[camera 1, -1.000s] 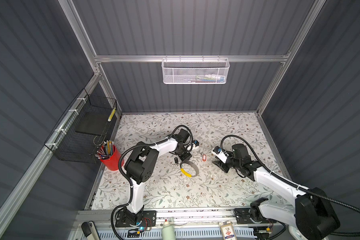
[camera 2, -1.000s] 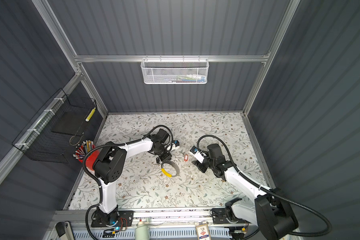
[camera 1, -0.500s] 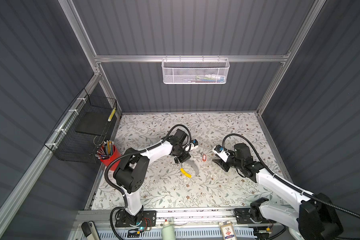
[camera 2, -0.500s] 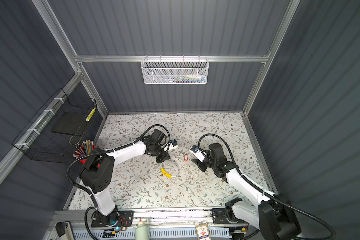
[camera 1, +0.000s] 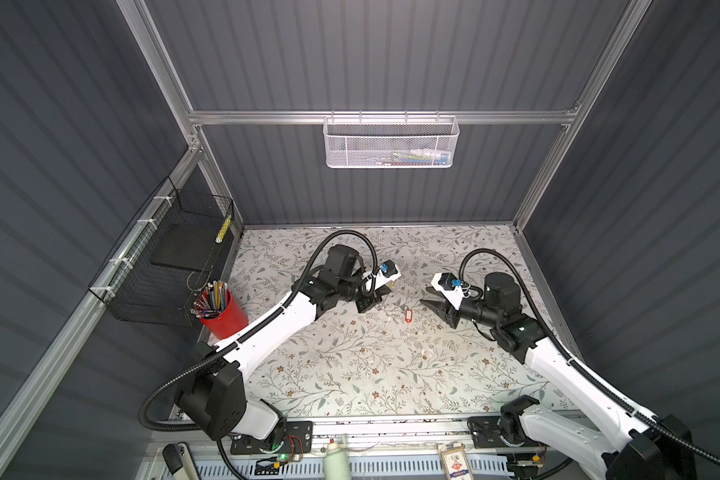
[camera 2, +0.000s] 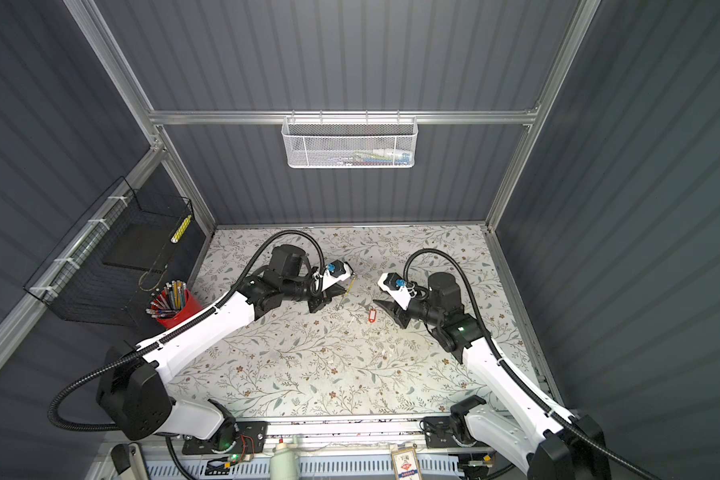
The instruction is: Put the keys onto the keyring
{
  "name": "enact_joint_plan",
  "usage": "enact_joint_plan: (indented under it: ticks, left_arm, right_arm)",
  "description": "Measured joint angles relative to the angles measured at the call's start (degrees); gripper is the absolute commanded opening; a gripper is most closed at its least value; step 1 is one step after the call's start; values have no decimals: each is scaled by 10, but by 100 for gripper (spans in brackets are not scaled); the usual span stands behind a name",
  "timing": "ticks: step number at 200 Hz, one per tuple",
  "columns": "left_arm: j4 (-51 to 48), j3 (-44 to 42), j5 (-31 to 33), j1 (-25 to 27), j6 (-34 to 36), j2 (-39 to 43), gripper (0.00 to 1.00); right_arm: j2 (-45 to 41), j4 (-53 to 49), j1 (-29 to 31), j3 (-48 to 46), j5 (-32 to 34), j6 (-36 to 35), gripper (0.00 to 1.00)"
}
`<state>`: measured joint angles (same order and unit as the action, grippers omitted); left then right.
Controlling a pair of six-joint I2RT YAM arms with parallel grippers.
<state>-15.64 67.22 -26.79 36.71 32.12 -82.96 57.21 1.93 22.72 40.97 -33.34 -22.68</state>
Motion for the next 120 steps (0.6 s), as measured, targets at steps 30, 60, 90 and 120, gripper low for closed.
enact_joint_plan:
  ticks: [30, 60, 90, 120]
  left_arm:
    - [36, 7, -43, 0, 7, 15, 0]
    - [79, 20, -87, 1, -5, 27, 0]
    - [116, 20, -125, 1, -26, 46, 0]
    - [148, 20, -160, 3, -34, 56, 0]
  right_arm:
    - [-2, 28, 0, 32, -35, 16, 37]
    - [-5, 49, 0, 38, -76, 34, 35]
    - [-20, 67, 0, 37, -99, 54, 32]
    - [-36, 88, 1, 37, -112, 68, 27]
